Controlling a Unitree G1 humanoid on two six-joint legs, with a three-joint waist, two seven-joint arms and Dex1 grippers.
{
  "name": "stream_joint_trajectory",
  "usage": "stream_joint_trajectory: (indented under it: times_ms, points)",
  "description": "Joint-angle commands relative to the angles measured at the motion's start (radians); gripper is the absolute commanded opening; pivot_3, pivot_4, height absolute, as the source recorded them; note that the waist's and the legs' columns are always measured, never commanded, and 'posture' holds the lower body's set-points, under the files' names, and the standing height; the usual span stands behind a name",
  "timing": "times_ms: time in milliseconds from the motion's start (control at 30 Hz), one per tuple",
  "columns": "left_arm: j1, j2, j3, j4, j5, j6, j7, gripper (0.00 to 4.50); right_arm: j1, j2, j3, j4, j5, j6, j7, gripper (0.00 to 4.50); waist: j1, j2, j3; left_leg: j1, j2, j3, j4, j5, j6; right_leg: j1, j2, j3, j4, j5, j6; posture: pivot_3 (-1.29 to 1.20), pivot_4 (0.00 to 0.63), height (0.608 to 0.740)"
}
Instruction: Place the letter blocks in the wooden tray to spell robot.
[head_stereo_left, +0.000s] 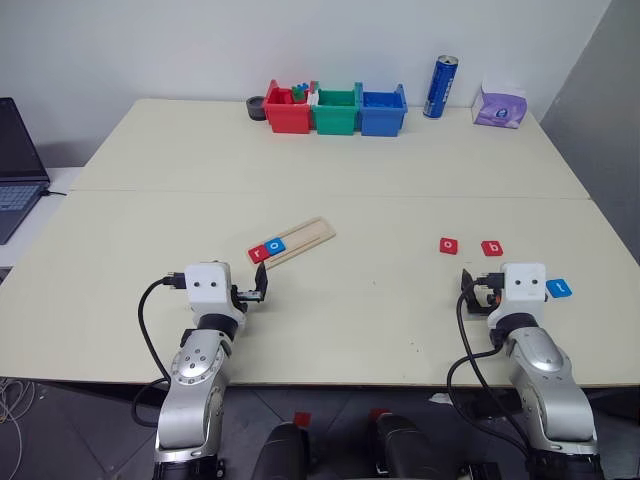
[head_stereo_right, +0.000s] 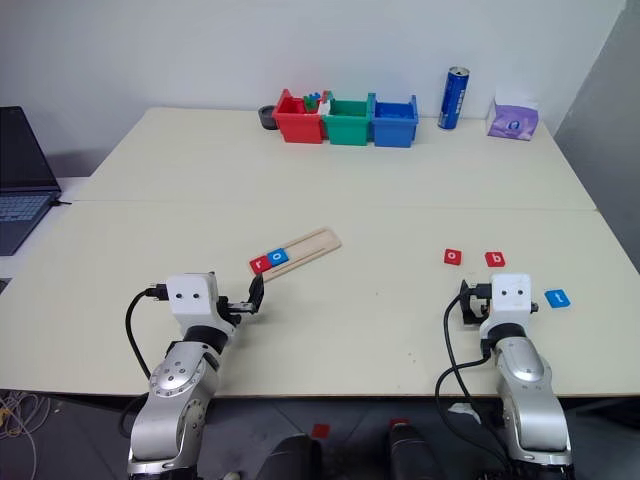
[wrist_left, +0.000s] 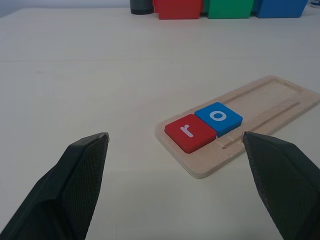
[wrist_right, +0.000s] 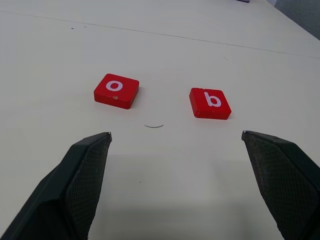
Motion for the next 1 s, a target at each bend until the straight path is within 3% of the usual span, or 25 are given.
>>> stream_joint_trajectory:
  times_ms: [33,733,1000]
  points:
    - [-0.001,0.003,0.003,-0.048,-0.009,-0.006,-0.003,4.50,-0.006,0.001,-0.013,-0.036,-0.012,-0.010,-0.010,4.44,0.000,0.000,0.000,0.000,0.000,0.000,0.000,0.000,0.000,0.000,0.000,0.000,0.000,0.000,0.000,0.00,0.150,0.740]
    - [-0.028,0.007,0.028,-0.026,-0.048,-0.015,-0.019,4.50,-0.038,-0.006,-0.013,-0.058,-0.007,-0.023,-0.008,4.44,0.000,0.000,0.000,0.000,0.000,0.000,0.000,0.000,0.000,0.000,0.000,0.000,0.000,0.000,0.000,0.00,0.150,0.740]
    - [-0.151,0.182,0.081,0.080,-0.172,-0.001,-0.246,4.50,-0.114,-0.115,0.035,-0.123,0.166,0.098,0.257,4.44,0.000,0.000,0.000,0.000,0.000,0.000,0.001,0.000,0.000,0.000,0.002,-0.001,0.000,0.000,0.000,0.00,0.150,0.740]
